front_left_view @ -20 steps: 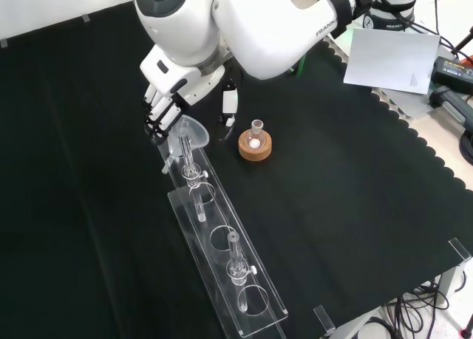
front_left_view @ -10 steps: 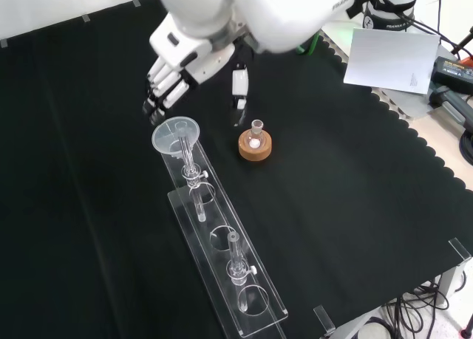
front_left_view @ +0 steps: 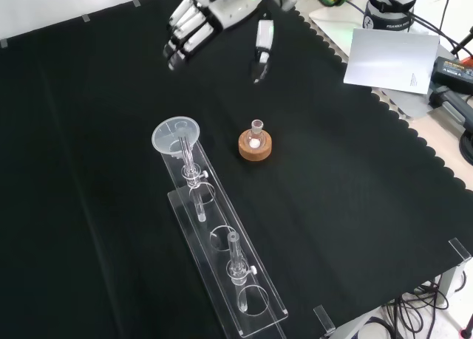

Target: Put the funnel back on the funnel stand.

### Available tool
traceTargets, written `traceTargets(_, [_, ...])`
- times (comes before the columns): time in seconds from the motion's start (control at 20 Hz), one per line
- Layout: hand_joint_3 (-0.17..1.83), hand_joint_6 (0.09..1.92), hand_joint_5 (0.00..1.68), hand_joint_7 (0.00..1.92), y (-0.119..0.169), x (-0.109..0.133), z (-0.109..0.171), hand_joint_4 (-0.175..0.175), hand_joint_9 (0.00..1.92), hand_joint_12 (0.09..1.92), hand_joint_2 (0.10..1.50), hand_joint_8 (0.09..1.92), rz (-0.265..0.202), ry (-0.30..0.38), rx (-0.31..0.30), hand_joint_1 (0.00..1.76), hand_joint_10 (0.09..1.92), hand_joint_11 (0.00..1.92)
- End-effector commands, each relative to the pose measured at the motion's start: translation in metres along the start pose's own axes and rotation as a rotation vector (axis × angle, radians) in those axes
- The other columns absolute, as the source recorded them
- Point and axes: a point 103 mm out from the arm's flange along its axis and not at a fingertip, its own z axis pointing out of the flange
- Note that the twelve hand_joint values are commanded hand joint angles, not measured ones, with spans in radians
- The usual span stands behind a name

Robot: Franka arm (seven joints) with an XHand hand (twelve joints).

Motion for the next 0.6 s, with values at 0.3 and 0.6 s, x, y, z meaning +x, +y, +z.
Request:
traceTargets(0.3, [0.14, 0.09, 0.29, 0.14, -0.075, -0.036, -0.001, -0.052, 0.43, 1.4, 0.73, 0.72, 0.074, 0.063, -0.031, 0.54, 0.71, 0.43])
traceTargets(0.6, [0.14, 0.09, 0.32, 0.16, -0.095, -0.049, 0.002, -0.053, 0.46, 1.39, 0.74, 0.72, 0.104, 0.076, -0.027, 0.56, 0.7, 0.43])
